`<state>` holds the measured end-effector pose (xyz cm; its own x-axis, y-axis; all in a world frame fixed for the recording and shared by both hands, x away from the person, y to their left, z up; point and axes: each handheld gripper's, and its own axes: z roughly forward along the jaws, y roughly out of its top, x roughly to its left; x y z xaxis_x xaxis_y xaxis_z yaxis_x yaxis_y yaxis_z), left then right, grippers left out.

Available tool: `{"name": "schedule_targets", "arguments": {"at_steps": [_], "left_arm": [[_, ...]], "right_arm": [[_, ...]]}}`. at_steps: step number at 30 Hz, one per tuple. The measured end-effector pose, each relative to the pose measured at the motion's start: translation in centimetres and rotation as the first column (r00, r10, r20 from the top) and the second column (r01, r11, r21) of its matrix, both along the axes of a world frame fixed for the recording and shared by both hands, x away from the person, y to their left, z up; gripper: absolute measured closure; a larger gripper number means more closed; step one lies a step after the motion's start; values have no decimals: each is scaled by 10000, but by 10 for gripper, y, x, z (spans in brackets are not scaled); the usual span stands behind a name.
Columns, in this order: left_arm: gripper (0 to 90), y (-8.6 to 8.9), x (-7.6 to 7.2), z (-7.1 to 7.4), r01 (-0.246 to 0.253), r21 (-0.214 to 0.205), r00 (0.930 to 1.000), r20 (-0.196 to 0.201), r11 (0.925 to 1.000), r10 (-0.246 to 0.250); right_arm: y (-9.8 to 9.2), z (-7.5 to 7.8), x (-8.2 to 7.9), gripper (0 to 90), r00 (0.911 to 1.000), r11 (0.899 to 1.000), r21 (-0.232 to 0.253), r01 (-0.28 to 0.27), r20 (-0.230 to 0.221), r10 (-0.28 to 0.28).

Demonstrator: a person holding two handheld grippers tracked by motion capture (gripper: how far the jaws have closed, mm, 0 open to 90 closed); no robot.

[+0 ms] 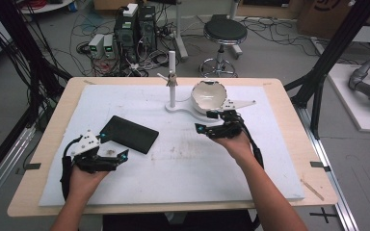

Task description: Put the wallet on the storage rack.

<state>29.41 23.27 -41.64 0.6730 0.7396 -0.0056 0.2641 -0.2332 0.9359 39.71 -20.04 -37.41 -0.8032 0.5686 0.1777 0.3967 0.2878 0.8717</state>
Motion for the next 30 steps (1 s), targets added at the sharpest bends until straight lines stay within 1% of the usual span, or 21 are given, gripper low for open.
{"name": "schedule_targets", "arguments": {"at_steps": [2,3,4,5,7,8,9,10,11,12,13,14,15,16,17,18,19,22,27,28,30], "left_arm": [[151,2,-1,0,-46,-4,10000,-2,10000,46],[151,4,-3,0,-80,-31,10000,-5,10000,80],[150,6,-6,-1,-152,-41,9999,23,9999,152],[150,6,-6,-1,-152,-41,9999,23,9999,152],[150,9,-8,0,-137,29,9999,62,9999,137],[150,10,-10,-1,-213,-1,9998,55,9998,213],[150,10,-10,-1,-213,-1,9998,55,9998,213],[151,12,-10,-1,-228,42,9997,63,9997,228],[150,12,-10,-1,-228,42,9997,63,9997,228],[151,12,-11,-1,-256,39,9997,54,9997,256],[151,13,-11,-1,-243,53,9997,67,9997,242],[150,14,-11,-1,-283,82,9996,91,9996,282],[150,14,-11,-1,-283,82,9996,91,9996,282],[150,14,-11,0,-286,89,9995,109,9996,285],[150,14,-11,0,-286,89,9995,109,9996,285],[150,14,-10,-1,-289,63,9995,105,9996,289],[150,14,-10,-1,-281,81,9996,90,9996,280],[150,13,-9,-1,-249,60,9997,56,9997,249],[150,12,-8,-1,-261,93,9996,111,9996,260],[150,11,-8,-1,-255,119,9996,117,9996,254],[150,11,-7,-1,-217,196,9997,121,9996,215]], "right_arm": [[14,2,8,197,9997,9997,-80,-212,-131,211],[14,2,8,197,9997,9997,-80,-212,-131,211],[29,3,15,197,9990,9990,-53,-445,-91,444],[29,3,15,197,9990,9990,-53,-445,-91,444],[43,3,23,198,9977,9979,-178,-615,-296,609],[57,4,28,197,9967,9966,-254,-784,-231,778],[57,4,28,197,9967,9966,-254,-784,-231,778],[69,5,33,194,9962,9955,-409,-850,-250,840],[69,5,33,194,9962,9955,-409,-850,-250,840],[82,5,38,194,9960,9940,-634,-896,-118,890],[82,5,38,194,9960,9940,-634,-896,-118,890],[93,6,44,194,9945,9907,-870,-1047,-186,1035],[93,6,44,194,9945,9907,-870,-1047,-186,1035],[105,5,50,194,9925,9876,-999,-1209,-329,1181],[105,5,50,194,9925,9876,-999,-1209,-329,1181],[116,3,56,194,9905,9843,-1145,-1342,-444,1299],[116,3,56,194,9905,9843,-1145,-1342,-444,1299],[137,-5,62,194,9871,9785,-1373,-1542,-643,1466],[153,-19,66,196,9814,9693,-1680,-1795,-985,1647],[159,-25,68,200,9771,9649,-1778,-1931,-1250,1725],[162,-28,69,201,9744,9619,-1870,-1995,-1419,1745]]}}
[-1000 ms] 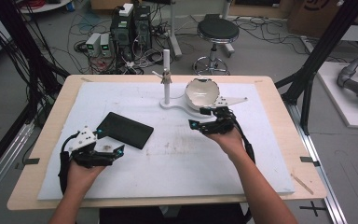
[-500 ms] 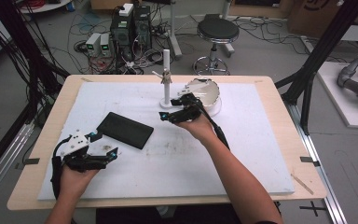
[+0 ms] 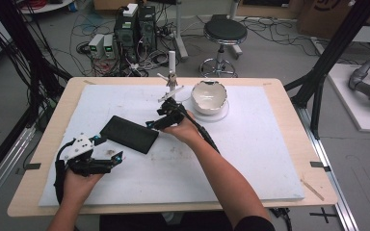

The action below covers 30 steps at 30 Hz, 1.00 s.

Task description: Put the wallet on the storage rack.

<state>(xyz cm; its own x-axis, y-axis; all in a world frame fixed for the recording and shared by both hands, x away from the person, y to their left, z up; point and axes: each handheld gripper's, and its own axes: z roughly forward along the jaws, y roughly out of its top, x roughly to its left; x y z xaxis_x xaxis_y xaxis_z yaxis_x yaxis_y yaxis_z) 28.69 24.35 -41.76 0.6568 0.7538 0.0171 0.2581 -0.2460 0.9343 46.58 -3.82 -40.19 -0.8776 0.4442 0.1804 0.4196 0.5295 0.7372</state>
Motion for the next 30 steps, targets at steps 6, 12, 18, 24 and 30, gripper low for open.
{"name": "schedule_targets", "arguments": {"at_steps": [6,12,18,24,30], "left_arm": [[150,0,1,0,-56,-12,10000,-28,10000,56],[150,1,2,-1,-57,-27,9999,-99,10000,57],[150,-1,1,-1,-6,5,10000,-75,10000,6],[150,-1,0,0,16,-21,10000,-32,10000,-16],[150,-2,0,0,65,12,10000,-28,10000,-65]], "right_arm": [[18,-20,4,206,9973,9965,-537,-634,-410,612],[20,-38,8,271,9898,9960,-688,-569,-1345,472],[18,-38,9,410,9810,9952,-436,-874,-1775,784],[16,-41,10,515,9678,9955,24,-944,-2342,923],[15,-39,10,619,9699,9957,-78,-922,-2272,880]]}}
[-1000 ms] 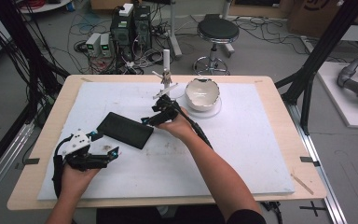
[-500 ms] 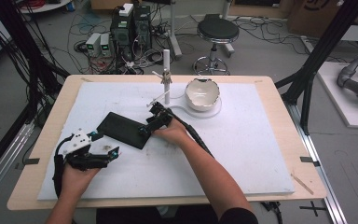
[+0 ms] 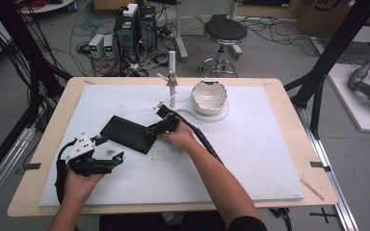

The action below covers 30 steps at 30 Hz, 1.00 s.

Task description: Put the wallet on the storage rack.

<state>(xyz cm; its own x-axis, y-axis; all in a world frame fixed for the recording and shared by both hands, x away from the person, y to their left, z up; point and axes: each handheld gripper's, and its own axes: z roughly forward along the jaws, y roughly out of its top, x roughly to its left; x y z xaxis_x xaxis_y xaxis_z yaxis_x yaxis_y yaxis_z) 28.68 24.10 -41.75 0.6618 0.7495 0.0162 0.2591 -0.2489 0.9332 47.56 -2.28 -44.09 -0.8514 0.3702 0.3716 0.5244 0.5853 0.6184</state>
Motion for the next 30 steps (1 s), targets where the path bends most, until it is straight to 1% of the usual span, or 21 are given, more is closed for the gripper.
{"name": "schedule_targets", "arguments": {"at_steps": [1,2,4,5,6,7,8,9,11,12,13,14,15,16,17,18,21,23,26,28,30], "left_arm": [[150,0,0,0,0,0,10000,0,10000,0],[150,0,0,0,-11,3,10000,-15,10000,11],[154,-1,0,0,-99,72,9999,-42,9999,99],[155,0,0,0,-116,48,9999,-51,9999,117],[155,0,0,0,-112,30,9999,-48,9999,113],[155,0,0,0,-127,19,9999,-50,9999,127],[155,0,0,0,-114,-14,9999,-46,9999,114],[155,0,0,0,-89,-55,9999,-49,9999,89],[155,1,0,0,-98,-52,9999,-46,9999,98],[155,1,0,0,-76,-93,10000,-58,9999,75],[155,1,-1,-1,-92,-142,9999,-60,9999,91],[155,2,0,-1,-71,-164,9999,-92,9998,70],[155,2,0,-1,-71,-164,9999,-92,9998,70],[155,2,0,-2,-32,-209,10000,-95,9998,30],[155,2,1,-2,-35,-246,9999,-143,9997,32],[155,2,2,-3,-20,-298,9999,-168,9996,15],[155,2,2,-2,11,-432,9999,-136,9991,-17],[155,1,2,-1,77,-438,9999,-95,9990,-81],[155,1,2,-1,175,-437,9998,-90,9989,-179],[155,2,2,-1,194,-534,9998,-92,9984,-199],[155,3,4,0,270,-801,9996,-56,9964,-275]], "right_arm": [[0,0,0,619,10000,10000,0,0,0,0],[-1,1,0,675,10000,10000,33,45,-15,-45],[-1,2,-1,697,10000,10000,5,95,-1,-95],[0,4,-3,727,9998,10000,-84,45,172,-44],[2,9,-8,785,9988,9993,-376,32,493,-14],[2,9,-8,785,9988,9993,-376,32,493,-14],[3,11,-11,799,9977,9987,-506,-66,675,100],[5,15,-16,816,9940,9968,-766,-216,1055,296],[5,17,-19,821,9929,9961,-843,-250,1140,345],[2,21,-23,827,9904,9972,-699,-281,1330,372],[2,21,-23,827,9904,9972,-699,-281,1330,372],[-2,25,-27,831,9887,9989,-377,-278,1462,331],[-2,25,-27,831,9887,9989,-377,-278,1462,331],[-6,32,-31,836,9875,9993,-65,-378,1532,383],[-6,32,-31,836,9875,9993,-65,-378,1532,383],[-10,40,-36,838,9835,9987,-68,-504,1734,508],[-16,51,-41,840,9752,9979,-240,-605,2118,643],[-20,54,-42,840,9743,9980,-314,-557,2166,612],[-31,62,-45,841,9669,9977,-513,-444,2489,558],[-41,68,-48,841,9630,9973,-590,-431,2633,572],[-56,77,-52,841,9525,9967,-677,-442,2980,625]]}}
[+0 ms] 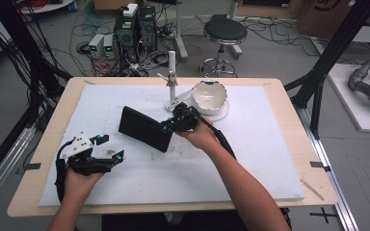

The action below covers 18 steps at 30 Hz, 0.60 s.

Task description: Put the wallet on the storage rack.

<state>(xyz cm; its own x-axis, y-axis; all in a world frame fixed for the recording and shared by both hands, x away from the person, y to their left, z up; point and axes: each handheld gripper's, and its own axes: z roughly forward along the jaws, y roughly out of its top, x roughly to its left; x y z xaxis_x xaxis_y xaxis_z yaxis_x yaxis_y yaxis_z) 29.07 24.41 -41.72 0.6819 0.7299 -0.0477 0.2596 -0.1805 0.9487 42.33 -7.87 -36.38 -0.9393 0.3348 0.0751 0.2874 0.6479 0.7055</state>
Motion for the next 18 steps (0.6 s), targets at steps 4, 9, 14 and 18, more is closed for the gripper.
{"name": "schedule_targets", "arguments": {"at_steps": [4,9,14,18], "left_arm": [[155,-1,5,3,215,-469,9998,-31,9987,-217],[155,-11,12,11,846,-861,9964,92,9927,-841],[155,-28,21,19,1689,-1109,9852,-111,9794,-1711],[155,-45,30,30,2270,-770,9735,-107,9708,-2284]], "right_arm": [[-16,9,-6,841,9996,9999,-53,-99,251,101],[-47,23,-22,840,9960,9997,20,-234,864,231],[-89,33,-44,839,9917,9981,544,-301,1263,230],[-108,35,-56,839,9856,9957,631,-676,1591,568]]}}
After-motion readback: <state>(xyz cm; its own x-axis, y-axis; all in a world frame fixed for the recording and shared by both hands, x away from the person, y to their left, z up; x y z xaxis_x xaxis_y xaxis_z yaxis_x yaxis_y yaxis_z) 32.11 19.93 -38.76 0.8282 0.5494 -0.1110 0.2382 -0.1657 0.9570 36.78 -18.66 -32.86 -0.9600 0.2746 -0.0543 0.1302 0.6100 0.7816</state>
